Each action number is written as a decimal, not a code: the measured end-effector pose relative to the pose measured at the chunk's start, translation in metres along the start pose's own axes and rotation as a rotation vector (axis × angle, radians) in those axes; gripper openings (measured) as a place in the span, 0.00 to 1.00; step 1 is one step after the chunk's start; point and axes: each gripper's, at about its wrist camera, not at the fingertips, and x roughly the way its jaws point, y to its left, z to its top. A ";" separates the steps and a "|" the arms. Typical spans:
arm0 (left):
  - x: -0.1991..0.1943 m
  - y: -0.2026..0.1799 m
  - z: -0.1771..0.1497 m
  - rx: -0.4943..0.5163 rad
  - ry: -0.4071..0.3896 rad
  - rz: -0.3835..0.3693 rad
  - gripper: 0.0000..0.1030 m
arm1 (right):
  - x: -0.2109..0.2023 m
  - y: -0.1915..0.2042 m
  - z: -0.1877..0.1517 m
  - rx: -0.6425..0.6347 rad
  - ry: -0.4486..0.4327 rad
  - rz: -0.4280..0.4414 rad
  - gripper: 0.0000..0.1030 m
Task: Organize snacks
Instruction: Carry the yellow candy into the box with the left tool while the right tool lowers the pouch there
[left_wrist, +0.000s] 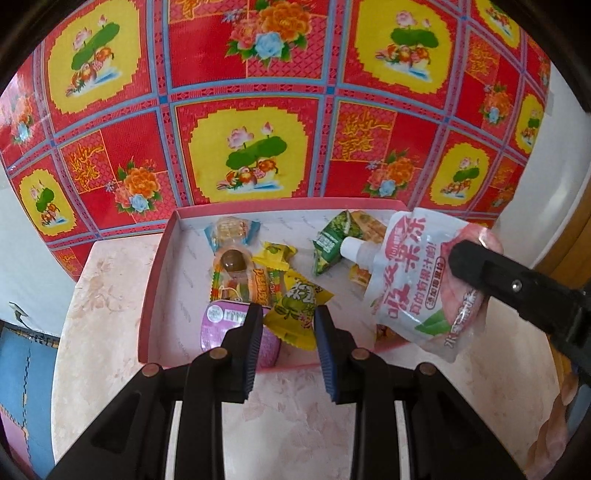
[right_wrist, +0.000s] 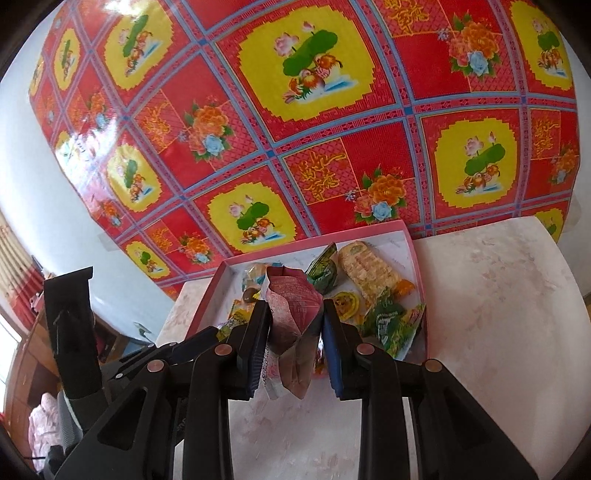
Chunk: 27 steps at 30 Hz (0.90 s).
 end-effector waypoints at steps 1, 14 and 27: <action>0.003 0.001 0.001 -0.003 0.002 -0.001 0.29 | 0.002 -0.001 0.001 0.001 0.001 0.000 0.28; 0.031 0.011 0.010 -0.029 0.016 0.023 0.29 | 0.030 -0.005 0.008 0.016 0.044 -0.012 0.28; 0.056 0.017 0.014 -0.046 0.034 0.037 0.29 | 0.058 -0.015 0.007 0.038 0.057 -0.008 0.29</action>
